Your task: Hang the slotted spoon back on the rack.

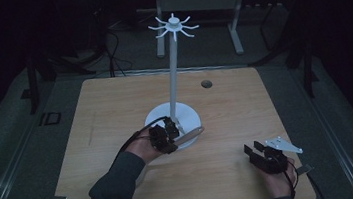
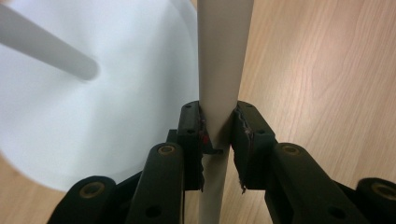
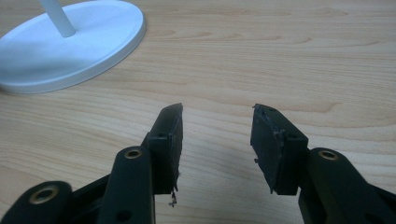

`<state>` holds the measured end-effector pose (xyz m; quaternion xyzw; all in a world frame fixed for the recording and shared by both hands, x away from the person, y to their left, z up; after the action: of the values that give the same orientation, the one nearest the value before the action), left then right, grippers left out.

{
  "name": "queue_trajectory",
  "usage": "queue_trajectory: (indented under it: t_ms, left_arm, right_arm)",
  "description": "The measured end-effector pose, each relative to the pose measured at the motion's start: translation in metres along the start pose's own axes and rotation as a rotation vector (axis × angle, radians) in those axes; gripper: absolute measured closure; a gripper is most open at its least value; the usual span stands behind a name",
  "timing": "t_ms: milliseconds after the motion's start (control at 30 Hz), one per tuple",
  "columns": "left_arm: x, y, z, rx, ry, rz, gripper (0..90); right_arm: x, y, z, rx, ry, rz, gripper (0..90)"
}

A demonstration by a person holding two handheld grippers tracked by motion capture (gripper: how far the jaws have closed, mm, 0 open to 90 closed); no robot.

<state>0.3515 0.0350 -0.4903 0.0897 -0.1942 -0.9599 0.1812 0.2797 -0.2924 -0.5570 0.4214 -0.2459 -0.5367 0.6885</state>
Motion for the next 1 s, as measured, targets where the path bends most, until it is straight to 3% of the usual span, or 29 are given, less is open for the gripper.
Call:
queue_trajectory:
  t_ms: [133,167,333,400,567,800,833,967,1000]
  left_arm:
    - [-0.001,0.000,0.012,0.050,0.029,0.035,74.3]
    - [-0.001,0.001,0.019,0.083,0.070,0.067,74.4]
    - [0.000,0.000,0.034,0.155,0.128,0.109,74.5]
    - [0.002,-0.002,0.044,0.210,0.174,0.154,74.5]
    - [0.005,-0.006,0.053,0.269,0.243,0.211,74.6]
    - [0.006,-0.007,0.065,0.347,0.302,0.249,74.6]
    - [0.007,-0.007,0.069,0.376,0.332,0.260,74.6]
    - [0.010,-0.005,0.073,0.407,0.372,0.280,74.6]
    - [0.012,-0.004,0.075,0.420,0.403,0.288,74.6]
  right_arm:
    - [-0.001,0.000,0.000,-0.001,0.001,0.002,53.5]
    - [-0.001,0.000,0.000,-0.002,0.001,0.002,53.5]
    - [0.000,0.000,0.000,0.001,-0.002,-0.002,53.4]
    - [0.000,0.000,0.000,0.000,-0.002,-0.002,53.5]
    - [0.000,0.000,0.000,-0.001,-0.003,0.000,53.3]
    - [0.001,0.000,0.000,0.000,-0.005,-0.001,53.3]
    - [0.001,0.000,0.000,0.000,-0.005,-0.002,53.3]
    - [0.000,0.000,0.000,0.000,-0.005,0.000,53.3]
    - [0.000,0.000,0.000,0.001,-0.005,0.001,53.3]
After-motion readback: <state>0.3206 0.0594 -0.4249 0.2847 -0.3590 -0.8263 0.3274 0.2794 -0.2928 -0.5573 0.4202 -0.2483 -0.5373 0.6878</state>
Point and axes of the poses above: each handheld gripper's, and its own axes: z roughly backward along the jaws, y roughly out of its top, x roughly to its right, the point moved 2 cm from there along -z, roughly forward along the jaws, and after that the axes turned 1 degree about x, right-handed, at the moved point
